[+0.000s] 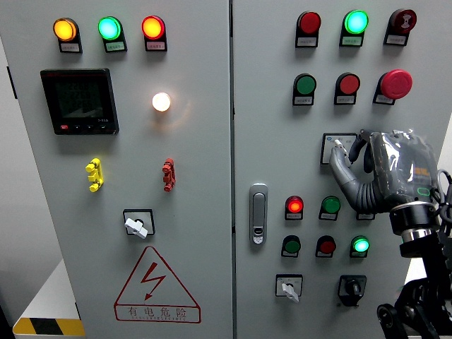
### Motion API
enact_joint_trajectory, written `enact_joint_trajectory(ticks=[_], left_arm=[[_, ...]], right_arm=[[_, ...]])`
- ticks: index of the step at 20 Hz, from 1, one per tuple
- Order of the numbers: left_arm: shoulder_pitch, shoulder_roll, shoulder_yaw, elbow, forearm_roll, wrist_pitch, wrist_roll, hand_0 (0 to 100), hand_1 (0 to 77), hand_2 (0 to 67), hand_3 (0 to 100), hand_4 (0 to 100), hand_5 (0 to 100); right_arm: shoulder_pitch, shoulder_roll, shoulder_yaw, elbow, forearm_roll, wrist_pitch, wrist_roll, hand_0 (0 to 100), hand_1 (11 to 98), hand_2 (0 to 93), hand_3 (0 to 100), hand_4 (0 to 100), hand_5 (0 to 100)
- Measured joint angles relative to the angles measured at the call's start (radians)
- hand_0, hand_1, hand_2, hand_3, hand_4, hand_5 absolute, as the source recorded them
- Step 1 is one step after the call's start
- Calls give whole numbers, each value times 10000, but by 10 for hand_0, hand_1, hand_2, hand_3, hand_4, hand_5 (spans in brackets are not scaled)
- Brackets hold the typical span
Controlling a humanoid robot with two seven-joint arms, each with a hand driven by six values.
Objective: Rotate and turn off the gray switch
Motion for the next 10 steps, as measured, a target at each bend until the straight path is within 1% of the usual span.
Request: enact_joint_trajectory(ticks=[10], left_arm=[[0,0,0,2,-1,2,1,0,0,102,207,121,127]], right_arm=[[-11,0,-112,2,97,15,-249,779,300,720,933,746,940]])
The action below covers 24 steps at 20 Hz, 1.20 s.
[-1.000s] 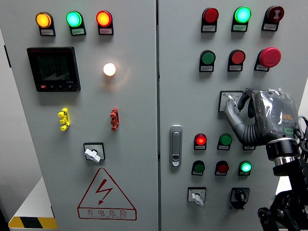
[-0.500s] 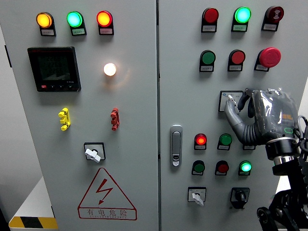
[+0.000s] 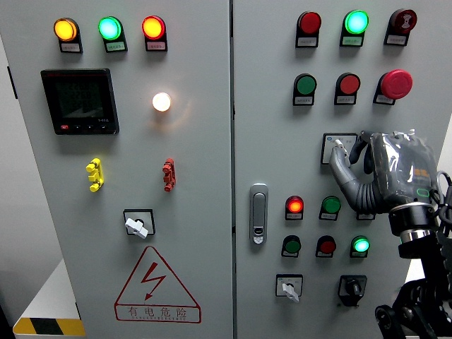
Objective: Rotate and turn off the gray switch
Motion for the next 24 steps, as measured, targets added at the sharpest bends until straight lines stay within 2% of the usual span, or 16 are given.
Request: enact_joint_trajectory(ticks=[7,12,18,22,24], left_arm=[[0,1,0,0,-8,0,1,0,0,102,207,121,127],[0,-1,0,-1,-1,-9,-1,0,0,102,207,121,127],[0,-1,0,-2,-1,-4,-1,0,0,102,208,121,127],[0,2,0,-3,-1,0,-6,0,0,102,207,121,127],[0,13,0,-2,-6,1,-5,0,0,102,207,121,127]], right_arm=[[1,0,-68,47,10,-14,-99,777,300,722,935,746,941],[-15,-14,-160,88,10,-15,-100,782,285,783,934,747,940],[-39,-15,-180,102,-11,-15,-90,777,285,788,948,752,949],[-62,-24,-182,117,-11,-15,-80,773,276,715,944,752,949],[-77,-29,-184,132,-7,-15,-78,727,283,672,930,751,948]])
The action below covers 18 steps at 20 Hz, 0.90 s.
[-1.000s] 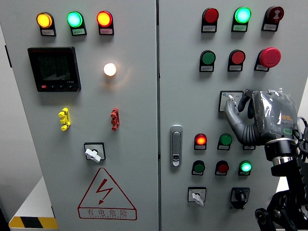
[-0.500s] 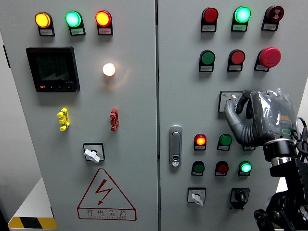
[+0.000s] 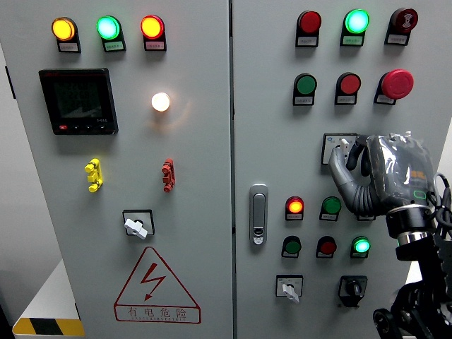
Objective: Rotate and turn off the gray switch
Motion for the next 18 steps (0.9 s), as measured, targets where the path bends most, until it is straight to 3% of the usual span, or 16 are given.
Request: enact_joint_trajectory(ticks=[4,9,12,16,18], left_arm=[[0,1,0,0,-2,0,6,0,0,102,207,121,127],[-1,3,0,1,5,-2,6,0,0,102,207,121,127],[0,3,0,3,6,-3,7,0,0,102,208,121,127],[0,2,0,2,6,-3,7,0,0,102,208,121,127],[0,2,0,2,6,-3,6,0,0,102,208,121,127]], right_arm=[[-104,-128,0,178,-11,0,10,671,324,605,900,744,933],[-382,-201,14,538,-53,0,10,574,404,545,887,738,925],[-664,-315,19,936,-85,0,13,549,436,497,882,737,922],[-1131,-354,35,1586,-112,14,15,530,478,374,870,730,916],[-1324,-369,35,1884,-119,15,17,527,487,357,867,729,913]])
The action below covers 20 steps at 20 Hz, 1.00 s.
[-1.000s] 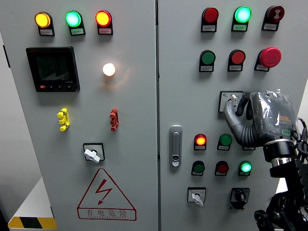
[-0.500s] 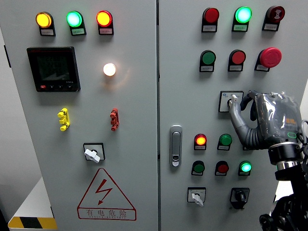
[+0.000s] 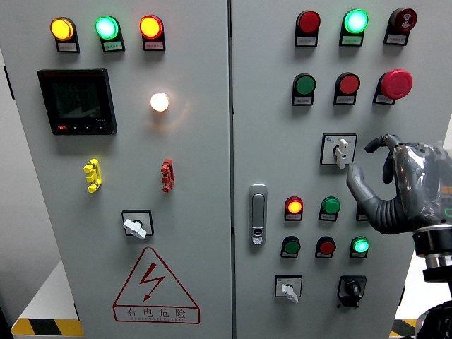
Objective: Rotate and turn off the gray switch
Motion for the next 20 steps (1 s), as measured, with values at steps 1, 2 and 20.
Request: enact_joint_trajectory(ticks=[1,2,20], left_arm=[[0,0,0,0,0,-1,-2,0,0,102,208,121,127],[0,0,0,0,0,-2,-3,0,0,102,208,121,127],[0,-1,0,-2,-9,2,-3,0,0,101,207,121,127]], right_arm=[[-97,-21,0,145,-2,0,0,519,506,303,865,728,912],[-205,-54,0,305,-9,0,0,516,512,276,864,728,912],[-1318,-77,57,1842,-79,-1118,-1,592,573,108,851,734,913]])
